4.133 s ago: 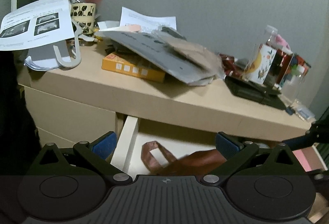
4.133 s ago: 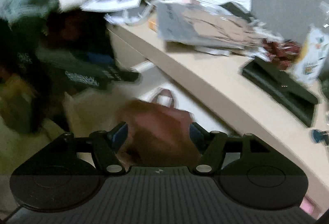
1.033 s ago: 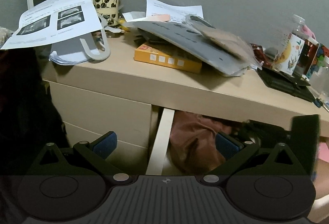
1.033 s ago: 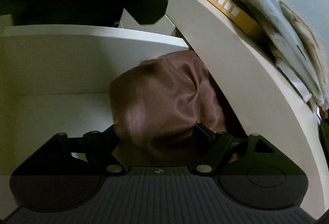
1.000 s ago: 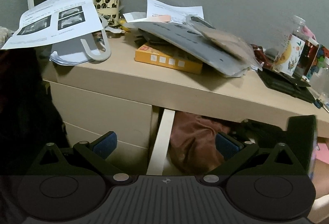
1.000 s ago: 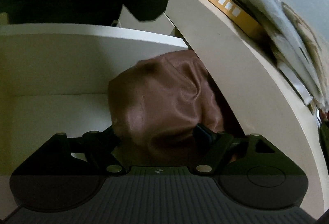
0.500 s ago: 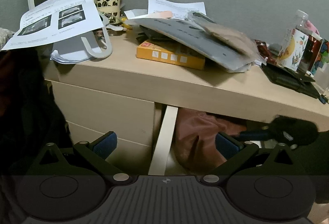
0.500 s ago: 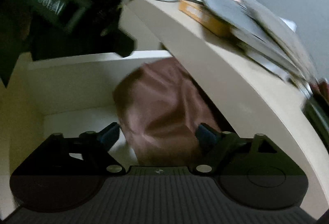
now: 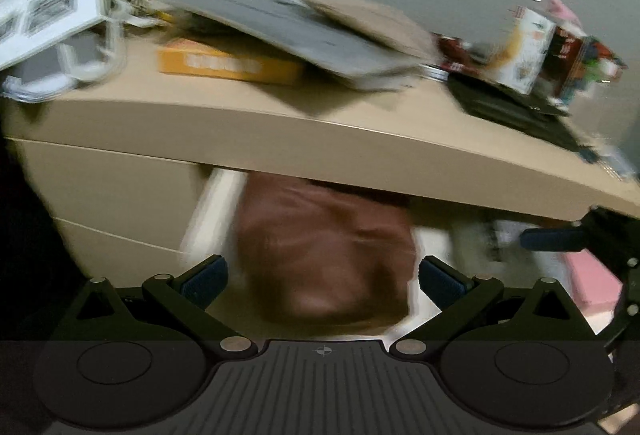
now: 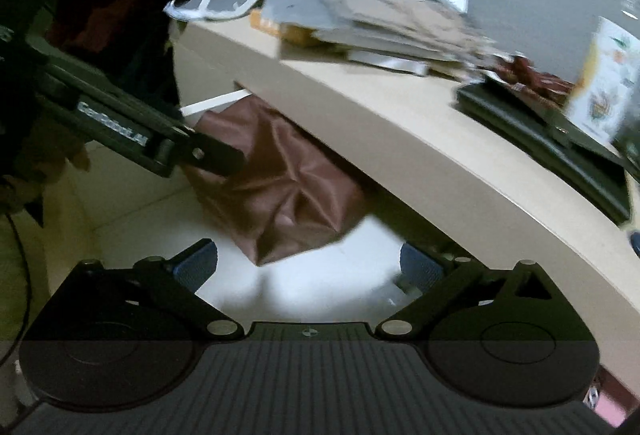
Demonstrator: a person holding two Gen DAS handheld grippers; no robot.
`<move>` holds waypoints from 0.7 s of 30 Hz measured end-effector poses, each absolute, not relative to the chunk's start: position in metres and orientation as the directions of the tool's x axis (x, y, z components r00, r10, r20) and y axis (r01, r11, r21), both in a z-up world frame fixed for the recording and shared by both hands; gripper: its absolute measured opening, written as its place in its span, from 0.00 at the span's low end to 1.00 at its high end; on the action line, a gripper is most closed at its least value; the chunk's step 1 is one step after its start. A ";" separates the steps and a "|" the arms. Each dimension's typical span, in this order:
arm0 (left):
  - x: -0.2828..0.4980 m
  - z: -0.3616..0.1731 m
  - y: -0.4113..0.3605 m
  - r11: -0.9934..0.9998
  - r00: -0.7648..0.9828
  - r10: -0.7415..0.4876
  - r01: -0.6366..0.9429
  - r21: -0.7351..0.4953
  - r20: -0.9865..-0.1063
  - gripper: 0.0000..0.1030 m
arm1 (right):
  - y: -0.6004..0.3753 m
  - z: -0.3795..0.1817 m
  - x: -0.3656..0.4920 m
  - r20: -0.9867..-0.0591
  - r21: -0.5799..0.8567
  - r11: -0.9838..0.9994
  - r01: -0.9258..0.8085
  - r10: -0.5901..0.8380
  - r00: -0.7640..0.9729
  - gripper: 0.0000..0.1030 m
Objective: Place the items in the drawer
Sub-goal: 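Open the right gripper to release the bag and withdraw it, then move the left gripper to the drawer front while the right gripper backs away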
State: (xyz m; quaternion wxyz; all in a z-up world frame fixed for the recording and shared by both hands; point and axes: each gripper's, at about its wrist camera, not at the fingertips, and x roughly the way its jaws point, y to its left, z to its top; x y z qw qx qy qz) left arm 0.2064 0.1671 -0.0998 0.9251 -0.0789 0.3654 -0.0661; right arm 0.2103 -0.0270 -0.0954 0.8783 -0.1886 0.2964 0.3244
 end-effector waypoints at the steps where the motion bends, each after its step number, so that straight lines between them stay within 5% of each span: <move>1: 0.210 -0.101 0.162 0.973 0.715 -0.208 0.082 -0.215 -0.668 1.00 | -0.035 -0.094 0.208 -0.641 -0.123 0.729 -0.674 0.460 0.615 0.98; 8: 0.235 -0.121 0.146 0.993 0.660 -0.067 -0.032 -0.117 -0.748 1.00 | -0.084 -0.091 0.192 -0.627 -0.051 0.794 -0.606 0.447 0.638 0.98; 21: 0.224 -0.118 0.143 1.000 0.683 -0.014 -0.009 -0.027 -0.731 1.00 | -0.124 -0.093 0.188 -0.577 0.044 0.875 -0.483 0.417 0.702 0.98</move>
